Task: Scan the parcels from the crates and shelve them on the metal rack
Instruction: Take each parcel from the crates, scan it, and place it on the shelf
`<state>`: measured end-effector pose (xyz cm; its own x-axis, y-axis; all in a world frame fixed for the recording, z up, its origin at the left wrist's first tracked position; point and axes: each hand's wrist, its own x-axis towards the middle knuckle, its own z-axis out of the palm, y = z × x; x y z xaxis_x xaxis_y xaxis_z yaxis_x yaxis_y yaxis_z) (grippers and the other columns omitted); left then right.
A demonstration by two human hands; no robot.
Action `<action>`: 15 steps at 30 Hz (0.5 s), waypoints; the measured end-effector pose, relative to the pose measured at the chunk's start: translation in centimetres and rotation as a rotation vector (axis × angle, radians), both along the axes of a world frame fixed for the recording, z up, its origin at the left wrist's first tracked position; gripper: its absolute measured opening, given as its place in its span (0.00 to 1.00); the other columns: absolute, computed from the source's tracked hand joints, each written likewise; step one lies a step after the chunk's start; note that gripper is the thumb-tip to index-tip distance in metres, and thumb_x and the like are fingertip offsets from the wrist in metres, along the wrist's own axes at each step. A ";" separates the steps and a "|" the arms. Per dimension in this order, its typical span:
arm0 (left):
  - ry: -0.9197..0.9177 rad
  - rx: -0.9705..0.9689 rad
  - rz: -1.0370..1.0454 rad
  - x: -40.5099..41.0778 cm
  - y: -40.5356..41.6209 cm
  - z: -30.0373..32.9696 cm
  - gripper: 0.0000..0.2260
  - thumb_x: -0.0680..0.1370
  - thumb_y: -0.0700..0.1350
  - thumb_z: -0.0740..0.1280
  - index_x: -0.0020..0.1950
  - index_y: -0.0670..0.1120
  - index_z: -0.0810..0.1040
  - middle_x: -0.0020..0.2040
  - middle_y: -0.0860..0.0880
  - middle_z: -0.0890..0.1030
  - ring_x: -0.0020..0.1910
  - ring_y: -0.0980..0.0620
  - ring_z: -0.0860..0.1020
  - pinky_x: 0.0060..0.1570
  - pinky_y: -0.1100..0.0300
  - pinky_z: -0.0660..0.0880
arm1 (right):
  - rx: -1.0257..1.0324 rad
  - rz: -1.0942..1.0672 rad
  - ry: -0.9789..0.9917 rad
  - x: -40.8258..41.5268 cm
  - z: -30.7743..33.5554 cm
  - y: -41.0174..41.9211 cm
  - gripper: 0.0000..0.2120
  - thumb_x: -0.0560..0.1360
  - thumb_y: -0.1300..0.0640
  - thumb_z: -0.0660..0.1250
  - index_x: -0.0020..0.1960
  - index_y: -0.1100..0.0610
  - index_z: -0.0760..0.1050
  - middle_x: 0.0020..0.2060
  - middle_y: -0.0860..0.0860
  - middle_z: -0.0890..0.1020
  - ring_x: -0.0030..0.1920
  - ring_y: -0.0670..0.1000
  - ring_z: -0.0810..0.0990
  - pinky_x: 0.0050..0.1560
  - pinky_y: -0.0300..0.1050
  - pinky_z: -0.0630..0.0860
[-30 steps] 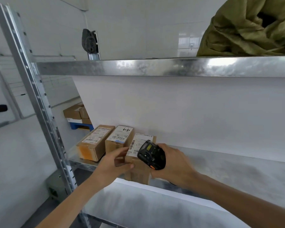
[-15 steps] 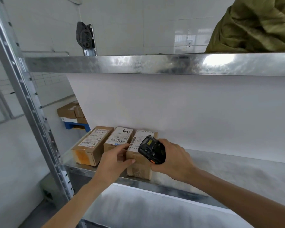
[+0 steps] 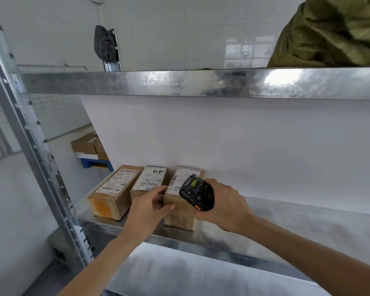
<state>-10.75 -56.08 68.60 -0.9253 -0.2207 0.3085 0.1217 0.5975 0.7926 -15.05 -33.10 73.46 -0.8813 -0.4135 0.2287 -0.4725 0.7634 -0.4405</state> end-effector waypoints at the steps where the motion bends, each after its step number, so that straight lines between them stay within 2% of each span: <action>1: -0.001 -0.004 0.004 -0.1 0.0 0.0 0.25 0.74 0.46 0.77 0.70 0.54 0.76 0.55 0.59 0.84 0.50 0.63 0.83 0.52 0.64 0.81 | -0.002 0.001 0.001 -0.1 0.0 0.0 0.31 0.66 0.40 0.75 0.65 0.43 0.70 0.48 0.41 0.77 0.45 0.48 0.76 0.35 0.37 0.66; 4: -0.005 -0.025 0.015 -0.1 0.1 0.1 0.26 0.75 0.46 0.77 0.71 0.54 0.75 0.57 0.57 0.84 0.51 0.61 0.83 0.54 0.64 0.81 | -0.005 0.007 0.004 -0.4 0.0 0.0 0.31 0.65 0.40 0.75 0.64 0.43 0.70 0.47 0.40 0.77 0.45 0.48 0.76 0.35 0.39 0.67; 9: -0.028 -0.041 0.032 0.5 0.3 0.6 0.26 0.75 0.46 0.77 0.71 0.54 0.75 0.54 0.61 0.83 0.49 0.64 0.82 0.49 0.71 0.77 | -0.016 0.009 0.026 -0.3 -0.3 0.7 0.30 0.64 0.39 0.75 0.63 0.42 0.70 0.48 0.40 0.79 0.46 0.48 0.78 0.41 0.44 0.74; 15: -0.003 -0.039 0.108 3.0 0.8 2.0 0.25 0.74 0.49 0.77 0.70 0.54 0.77 0.53 0.57 0.85 0.49 0.62 0.83 0.56 0.63 0.80 | -0.034 0.054 0.082 1.3 0.5 2.4 0.28 0.65 0.39 0.74 0.62 0.41 0.70 0.49 0.38 0.79 0.47 0.47 0.79 0.44 0.45 0.77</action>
<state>-7.71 -55.32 70.57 -0.8976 -0.3073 0.3160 0.0522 0.6377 0.7685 -13.74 -30.66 73.95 -0.8357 -0.4509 0.3135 -0.5481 0.7211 -0.4239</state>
